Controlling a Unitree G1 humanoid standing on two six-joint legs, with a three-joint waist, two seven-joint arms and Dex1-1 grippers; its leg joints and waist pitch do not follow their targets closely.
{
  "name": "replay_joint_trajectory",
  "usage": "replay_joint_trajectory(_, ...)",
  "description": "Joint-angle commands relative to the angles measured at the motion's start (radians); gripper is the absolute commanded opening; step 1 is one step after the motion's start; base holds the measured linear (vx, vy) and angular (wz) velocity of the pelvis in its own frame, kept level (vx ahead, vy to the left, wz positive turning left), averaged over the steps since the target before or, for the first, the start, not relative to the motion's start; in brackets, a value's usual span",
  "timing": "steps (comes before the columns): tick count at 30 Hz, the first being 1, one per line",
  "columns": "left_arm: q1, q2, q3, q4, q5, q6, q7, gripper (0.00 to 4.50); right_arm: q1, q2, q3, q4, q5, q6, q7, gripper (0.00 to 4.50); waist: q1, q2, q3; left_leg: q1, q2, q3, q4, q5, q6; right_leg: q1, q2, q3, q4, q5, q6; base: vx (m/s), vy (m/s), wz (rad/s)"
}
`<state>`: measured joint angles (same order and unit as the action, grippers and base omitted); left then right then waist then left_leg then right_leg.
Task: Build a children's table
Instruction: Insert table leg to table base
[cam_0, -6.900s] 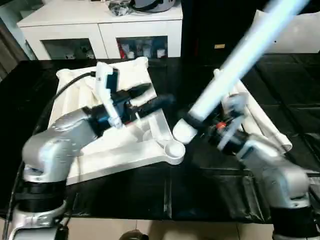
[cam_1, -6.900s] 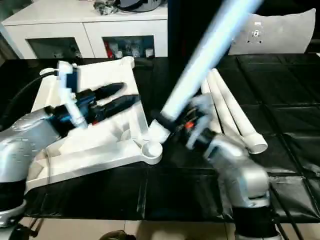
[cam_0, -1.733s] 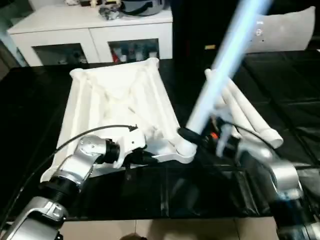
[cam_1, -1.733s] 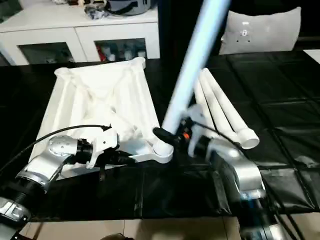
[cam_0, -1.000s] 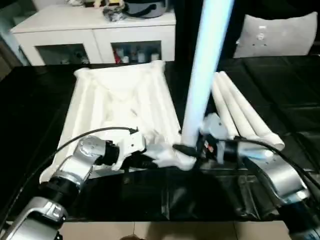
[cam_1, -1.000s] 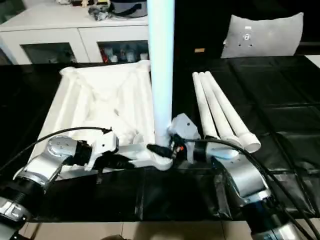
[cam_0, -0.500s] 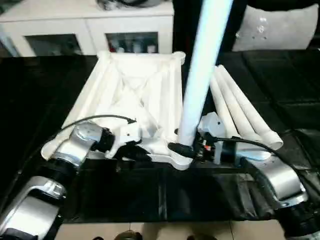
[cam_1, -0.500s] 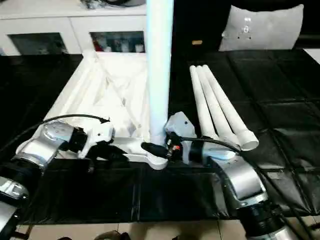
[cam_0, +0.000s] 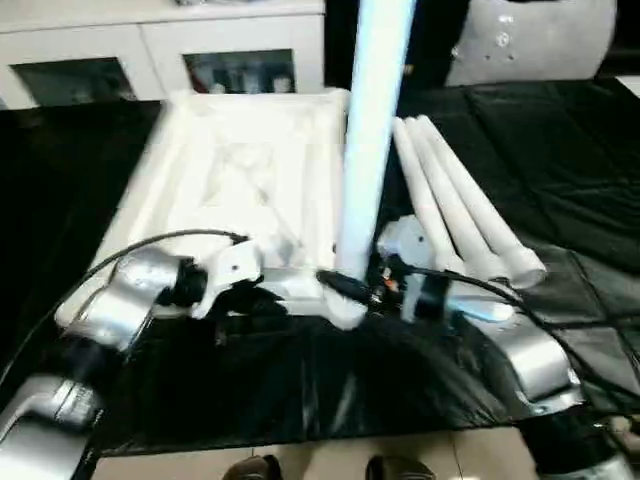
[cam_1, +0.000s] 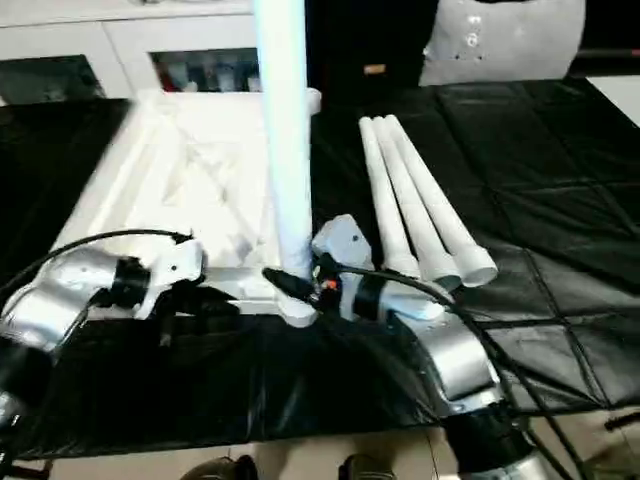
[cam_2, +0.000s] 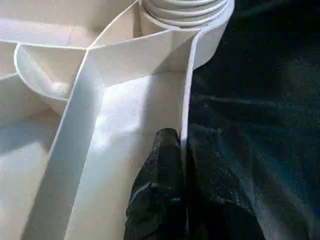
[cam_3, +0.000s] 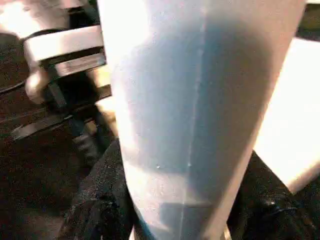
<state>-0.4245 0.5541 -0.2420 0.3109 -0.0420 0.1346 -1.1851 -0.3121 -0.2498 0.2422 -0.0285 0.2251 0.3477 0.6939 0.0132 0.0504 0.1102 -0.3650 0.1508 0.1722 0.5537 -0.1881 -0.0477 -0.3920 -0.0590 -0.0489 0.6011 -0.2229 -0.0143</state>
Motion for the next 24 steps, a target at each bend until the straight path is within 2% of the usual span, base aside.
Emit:
replay_joint_trajectory(1,0.095,-0.015,0.090,-0.171,-0.017,0.156,0.177,0.00,0.030,0.020,0.024,0.126,-0.024,0.049,-0.048,1.88,0.003,-0.008,-0.023,-0.014,0.091,-0.049,-0.092,-0.305,0.011,0.030,-0.106,0.065,-0.092,-0.391,-0.185,0.000,0.000,0.00)
replay_joint_trajectory(2,0.132,-0.034,0.102,-0.241,-0.018,0.205,0.203,0.00,0.019,0.028,0.011,0.138,-0.024,0.048,-0.062,1.88,0.000,-0.006,-0.027,-0.010,0.092,-0.048,-0.089,-0.292,0.014,0.031,-0.106,0.067,-0.087,-0.354,-0.197,0.000,0.000,0.00)
replay_joint_trajectory(4,0.160,-0.049,0.109,-0.296,-0.018,0.243,0.221,0.00,0.011,0.034,0.001,0.148,-0.025,0.046,-0.074,1.88,-0.003,-0.007,-0.029,-0.005,0.084,-0.034,-0.077,-0.235,0.050,0.028,-0.099,0.069,-0.091,-0.271,-0.221,0.000,0.000,0.00)
replay_joint_trajectory(5,0.197,-0.070,0.104,-0.378,-0.017,0.293,0.237,0.00,-0.007,0.044,-0.011,0.169,-0.027,0.046,-0.090,1.88,-0.002,-0.028,-0.027,-0.009,0.080,-0.031,-0.075,-0.207,0.066,0.030,-0.096,0.068,-0.091,-0.255,-0.223,0.000,0.000,0.00)
replay_joint_trajectory(7,0.232,-0.091,0.089,-0.466,-0.015,0.341,0.250,0.00,-0.030,0.058,-0.022,0.198,-0.030,0.047,-0.104,1.88,0.001,-0.018,-0.029,-0.008,0.083,-0.031,-0.073,-0.167,0.080,0.033,-0.099,0.066,-0.087,-0.221,-0.232,0.000,0.000,0.00)
replay_joint_trajectory(8,0.254,-0.109,0.066,-0.540,-0.012,0.382,0.264,0.00,-0.053,0.072,-0.029,0.229,-0.030,0.047,-0.114,1.88,-0.001,-0.026,-0.026,-0.012,0.081,-0.030,-0.072,-0.155,0.087,0.034,-0.095,0.064,-0.087,-0.206,-0.232,0.000,0.000,0.00)
replay_joint_trajectory(9,0.259,-0.113,0.060,-0.560,-0.011,0.395,0.271,0.00,-0.058,0.076,-0.030,0.238,-0.030,0.046,-0.116,1.88,-0.003,-0.021,-0.029,-0.013,0.083,-0.031,-0.071,-0.134,0.091,0.037,-0.094,0.063,-0.080,-0.160,-0.244,0.000,0.000,0.00)
replay_joint_trajectory(10,0.262,-0.124,0.051,-0.590,-0.014,0.418,0.285,0.00,-0.068,0.082,-0.032,0.252,-0.028,0.049,-0.119,1.88,-0.002,-0.020,-0.027,-0.010,0.083,-0.030,-0.071,-0.133,0.094,0.035,-0.092,0.062,-0.082,-0.151,-0.245,0.000,0.000,0.00)
replay_joint_trajectory(11,0.266,-0.132,0.042,-0.626,-0.018,0.453,0.306,0.00,-0.078,0.089,-0.034,0.265,-0.025,0.050,-0.118,1.88,-0.005,-0.041,-0.025,-0.010,0.082,-0.027,-0.070,-0.130,0.098,0.036,-0.091,0.061,-0.080,-0.142,-0.250,0.000,0.000,0.00)
replay_joint_trajectory(12,0.266,-0.136,0.034,-0.645,-0.010,0.473,0.324,0.00,-0.084,0.094,-0.034,0.273,-0.023,0.053,-0.116,1.88,-0.003,-0.033,-0.023,-0.007,0.083,-0.027,-0.071,-0.136,0.095,0.035,-0.092,0.062,-0.081,-0.151,-0.254,0.000,0.000,0.00)
replay_joint_trajectory(14,0.266,-0.125,0.022,-0.657,0.034,0.487,0.351,0.00,-0.095,0.107,-0.032,0.287,-0.017,0.063,-0.111,1.88,-0.002,-0.033,-0.020,-0.005,0.084,-0.027,-0.072,-0.152,0.089,0.033,-0.091,0.062,-0.084,-0.173,-0.250,0.000,0.000,0.00)
replay_joint_trajectory(17,0.263,-0.111,0.027,-0.650,0.056,0.508,0.369,0.00,-0.100,0.110,-0.030,0.300,-0.022,0.056,-0.112,1.88,-0.002,-0.037,-0.020,-0.002,0.083,-0.028,-0.073,-0.168,0.075,0.033,-0.088,0.062,-0.084,-0.169,-0.239,0.000,0.000,0.00)
replay_joint_trajectory(18,0.260,-0.106,0.031,-0.651,0.064,0.525,0.381,0.00,-0.102,0.111,-0.032,0.309,-0.025,0.050,-0.111,1.88,-0.001,-0.035,-0.022,-0.001,0.083,-0.028,-0.073,-0.173,0.069,0.035,-0.090,0.062,-0.083,-0.176,-0.239,0.000,0.000,0.00)
replay_joint_trajectory(19,0.257,-0.102,0.034,-0.651,0.070,0.535,0.388,0.00,-0.104,0.113,-0.034,0.316,-0.026,0.046,-0.109,2.23,-0.001,-0.036,-0.021,0.000,0.082,-0.028,-0.072,-0.183,0.064,0.033,-0.090,0.063,-0.086,-0.192,-0.237,0.000,0.000,0.00)
replay_joint_trajectory(20,0.251,-0.101,0.042,-0.647,0.068,0.536,0.395,0.00,-0.106,0.117,-0.039,0.323,-0.027,0.037,-0.112,2.44,-0.001,-0.033,-0.022,0.000,0.082,-0.029,-0.073,-0.188,0.061,0.034,-0.091,0.063,-0.085,-0.202,-0.237,0.000,0.000,0.00)
replay_joint_trajectory(21,0.249,-0.101,0.044,-0.644,0.067,0.534,0.396,0.00,-0.107,0.117,-0.040,0.325,-0.027,0.035,-0.113,2.44,-0.003,-0.036,-0.021,-0.002,0.081,-0.029,-0.073,-0.197,0.058,0.035,-0.092,0.063,-0.088,-0.221,-0.233,0.000,0.000,0.00)
replay_joint_trajectory(22,0.225,-0.092,0.058,-0.622,0.056,0.519,0.402,0.00,-0.115,0.124,-0.052,0.343,-0.031,0.014,-0.120,2.61,-0.002,-0.035,-0.024,-0.002,0.081,-0.029,-0.071,-0.194,0.055,0.035,-0.093,0.065,-0.088,-0.225,-0.233,0.000,0.000,0.00)
replay_joint_trajectory(23,0.225,-0.092,0.058,-0.622,0.056,0.519,0.402,0.00,-0.115,0.124,-0.052,0.343,-0.031,0.014,-0.120,2.61,0.000,-0.032,-0.028,0.001,0.081,-0.030,-0.070,-0.181,0.054,0.035,-0.094,0.065,-0.087,-0.214,-0.238,0.000,0.000,0.00)
replay_joint_trajectory(24,0.217,-0.089,0.060,-0.612,0.050,0.510,0.397,0.00,-0.119,0.125,-0.056,0.349,-0.029,0.013,-0.120,2.69,0.003,-0.033,-0.035,0.003,0.081,-0.026,-0.063,-0.140,0.057,0.038,-0.091,0.065,-0.079,-0.134,-0.248,0.000,0.000,0.00)
